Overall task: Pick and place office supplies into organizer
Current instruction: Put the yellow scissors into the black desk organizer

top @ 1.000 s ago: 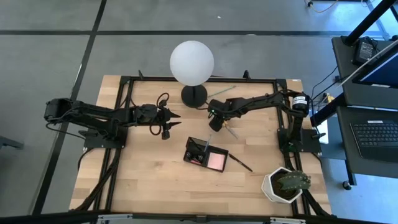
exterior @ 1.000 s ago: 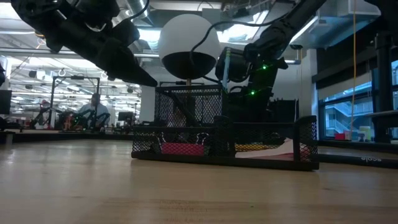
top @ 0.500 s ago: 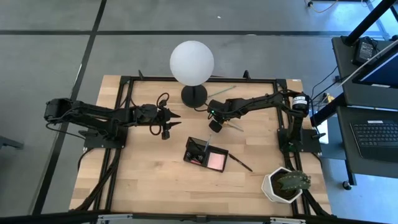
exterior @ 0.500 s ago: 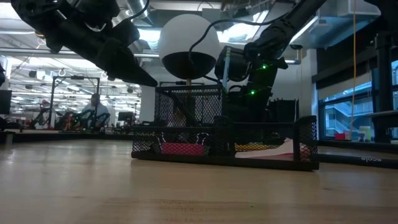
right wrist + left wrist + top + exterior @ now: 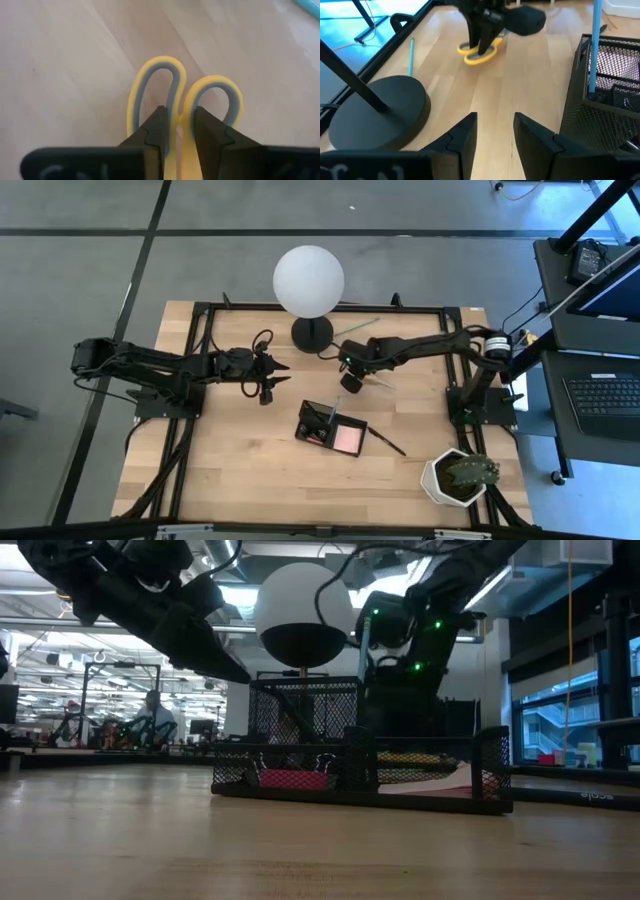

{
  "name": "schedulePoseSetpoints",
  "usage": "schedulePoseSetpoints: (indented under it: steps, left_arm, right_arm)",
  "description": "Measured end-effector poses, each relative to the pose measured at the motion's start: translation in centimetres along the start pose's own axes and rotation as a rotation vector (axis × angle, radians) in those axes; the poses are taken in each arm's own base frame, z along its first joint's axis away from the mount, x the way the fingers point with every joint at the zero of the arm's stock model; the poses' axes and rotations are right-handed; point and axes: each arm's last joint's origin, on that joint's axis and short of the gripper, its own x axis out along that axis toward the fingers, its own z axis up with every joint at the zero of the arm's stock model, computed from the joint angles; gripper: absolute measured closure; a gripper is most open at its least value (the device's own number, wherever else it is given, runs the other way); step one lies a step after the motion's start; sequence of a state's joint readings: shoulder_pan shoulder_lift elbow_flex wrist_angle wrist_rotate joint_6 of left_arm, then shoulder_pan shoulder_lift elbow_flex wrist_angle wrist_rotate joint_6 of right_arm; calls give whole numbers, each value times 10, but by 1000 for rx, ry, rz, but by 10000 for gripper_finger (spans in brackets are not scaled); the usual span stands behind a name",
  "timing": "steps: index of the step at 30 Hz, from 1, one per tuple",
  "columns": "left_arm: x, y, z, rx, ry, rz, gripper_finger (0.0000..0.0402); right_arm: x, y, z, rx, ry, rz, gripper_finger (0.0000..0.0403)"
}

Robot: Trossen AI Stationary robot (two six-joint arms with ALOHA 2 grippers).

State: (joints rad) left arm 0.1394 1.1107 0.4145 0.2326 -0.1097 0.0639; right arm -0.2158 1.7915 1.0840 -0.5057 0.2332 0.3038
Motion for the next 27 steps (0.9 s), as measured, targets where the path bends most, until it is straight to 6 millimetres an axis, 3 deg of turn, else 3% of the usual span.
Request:
schedulePoseSetpoints:
  steps: [4,9,19,24,27]
  left_arm:
    - [0,0,0,-1,2,0,279]
    - [0,0,0,0,4,0,279]
    - [0,0,-1,0,10,0,279]
    - [0,0,-2,1,20,-1,279]
    - [0,0,-3,3,28,-2,279]
  right_arm:
    - [-16,2,2,-25,-43,13,334]
    - [-51,7,7,-51,-150,58,334]
    - [-160,24,25,-120,-686,151,335]
    - [-193,48,26,-204,-929,303,335]
    - [-202,65,23,-257,-1037,460,335]
